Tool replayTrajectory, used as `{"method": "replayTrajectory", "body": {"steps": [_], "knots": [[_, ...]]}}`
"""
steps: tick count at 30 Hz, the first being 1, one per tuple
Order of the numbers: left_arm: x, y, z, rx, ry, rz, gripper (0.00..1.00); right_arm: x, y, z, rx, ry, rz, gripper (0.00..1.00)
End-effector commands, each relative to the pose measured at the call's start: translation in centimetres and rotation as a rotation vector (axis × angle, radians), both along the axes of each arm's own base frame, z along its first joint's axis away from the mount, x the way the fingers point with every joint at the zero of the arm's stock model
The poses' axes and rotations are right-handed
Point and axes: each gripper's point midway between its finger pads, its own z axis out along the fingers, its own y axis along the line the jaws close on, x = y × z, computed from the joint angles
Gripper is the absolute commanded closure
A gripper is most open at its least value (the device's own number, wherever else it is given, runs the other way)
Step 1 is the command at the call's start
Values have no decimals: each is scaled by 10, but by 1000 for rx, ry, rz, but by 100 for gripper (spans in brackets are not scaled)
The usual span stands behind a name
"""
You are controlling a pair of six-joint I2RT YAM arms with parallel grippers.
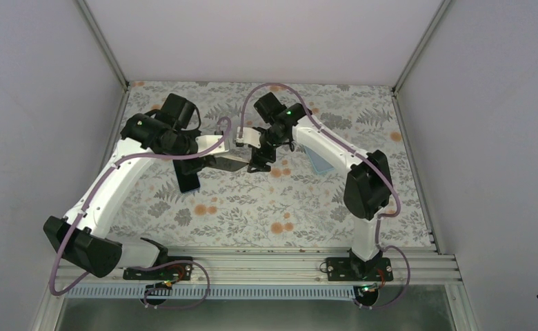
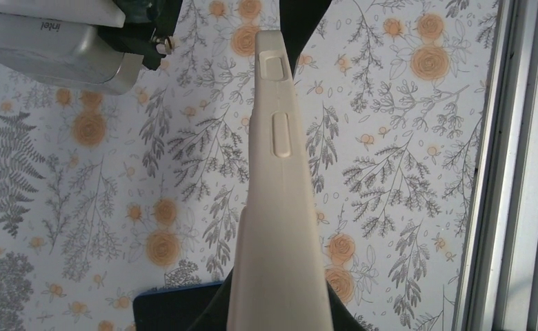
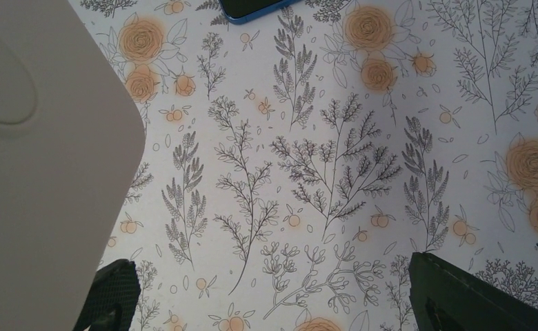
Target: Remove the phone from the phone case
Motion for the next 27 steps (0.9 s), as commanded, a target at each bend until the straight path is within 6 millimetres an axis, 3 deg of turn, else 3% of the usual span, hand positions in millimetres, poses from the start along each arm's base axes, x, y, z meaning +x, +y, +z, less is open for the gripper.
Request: {"method": "replayTrajectory", "body": {"steps": [1,9,20,23,27], "knots": [[-24,-12,19,-89,20,-76,98,34,3,12,21,-81,-58,5],[-28,-8,19,-77,16,-75,98,56,2,14,14,-110,-93,5],[-32,-4,26,-74,-9,-69,98,109,-10,17,6,-155,-221,4],[-30,0,26,-61,-38,-56,98,106,-21,14,-6,-146,-218,4],[-27,-1,26,-65,-55,-48,98,73,-30,18,6,-137,-176,4]]}}
